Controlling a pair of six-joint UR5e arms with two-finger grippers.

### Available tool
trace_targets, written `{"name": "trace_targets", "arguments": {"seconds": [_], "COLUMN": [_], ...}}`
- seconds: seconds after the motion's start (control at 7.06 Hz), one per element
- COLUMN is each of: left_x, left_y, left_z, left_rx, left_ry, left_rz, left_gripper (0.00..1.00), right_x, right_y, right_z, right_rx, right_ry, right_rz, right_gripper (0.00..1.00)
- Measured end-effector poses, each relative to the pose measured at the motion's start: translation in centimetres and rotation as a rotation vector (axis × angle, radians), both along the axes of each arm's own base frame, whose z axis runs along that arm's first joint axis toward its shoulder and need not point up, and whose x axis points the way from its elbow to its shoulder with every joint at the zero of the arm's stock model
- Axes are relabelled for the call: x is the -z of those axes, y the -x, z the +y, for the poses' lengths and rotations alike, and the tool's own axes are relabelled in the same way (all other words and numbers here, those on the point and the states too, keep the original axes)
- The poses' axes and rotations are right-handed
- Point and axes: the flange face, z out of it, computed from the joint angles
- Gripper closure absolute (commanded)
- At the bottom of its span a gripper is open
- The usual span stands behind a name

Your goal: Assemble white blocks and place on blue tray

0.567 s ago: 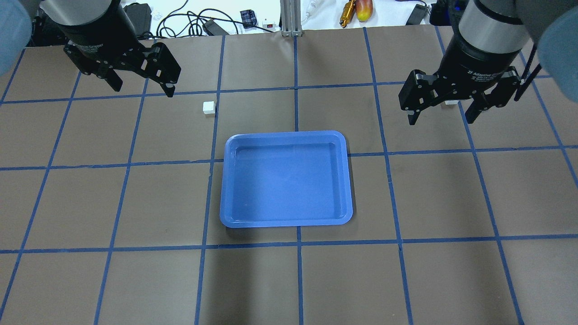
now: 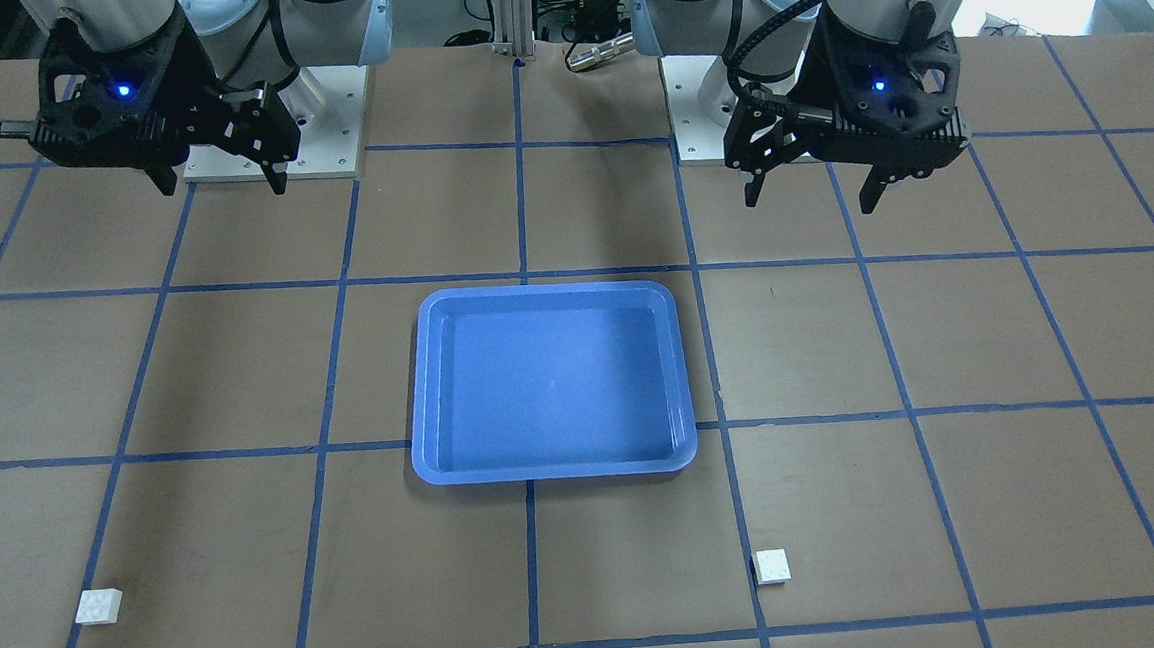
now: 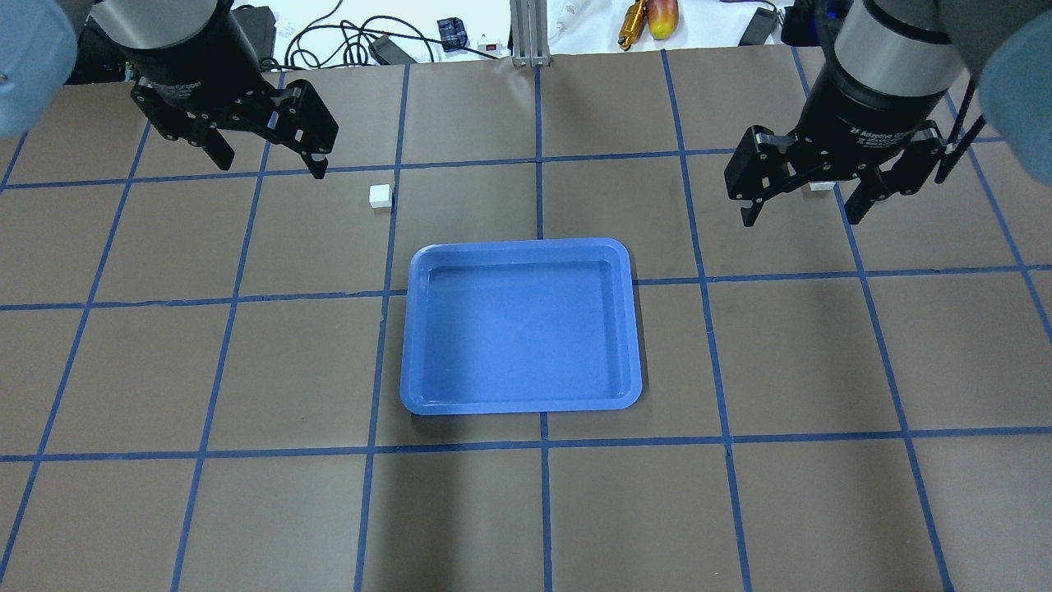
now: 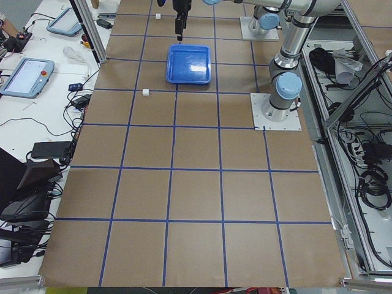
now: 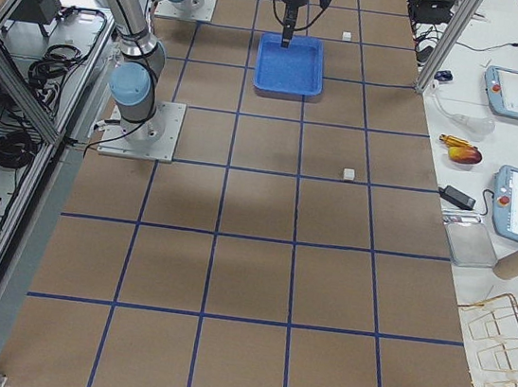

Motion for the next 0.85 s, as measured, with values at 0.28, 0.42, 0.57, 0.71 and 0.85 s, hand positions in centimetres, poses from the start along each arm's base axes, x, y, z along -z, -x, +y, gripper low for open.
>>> {"name": "trace_targets", "arguments": {"seconds": [0.28,0.42,0.57,0.71,0.85], "left_x": [2.0,3.7,5.7,8.0,10.8], "left_y": [-0.4,-0.6,-0.7,-0.9,-1.1], "left_z": [-2.2,-4.4,-7.1,-10.0,-12.8], "left_rx": [-0.011,-0.014,-0.017,-0.019,-0.023], "left_ry": [-0.025,-0.033,-0.037,-0.041,-0.046], "left_rz": [0.007,0.007,0.007,0.007,0.006], "left_gripper": [0.0,0.0,0.0,0.0,0.0], "right_x": [0.1,0.3,0.7,1.9,3.9], "right_y": [0.3,0.7,1.7,3.6,6.6], "right_z": [-0.2,-0.5,-1.2,-2.9,-5.9], "right_rx": [-0.003,-0.035,-0.115,-0.217,-0.291], "right_ry": [0.0,-0.002,-0.005,-0.011,0.006], "right_rz": [-0.001,-0.008,-0.012,-0.017,-0.02], "right_gripper": [0.0,0.0,0.0,0.0,0.0]}}
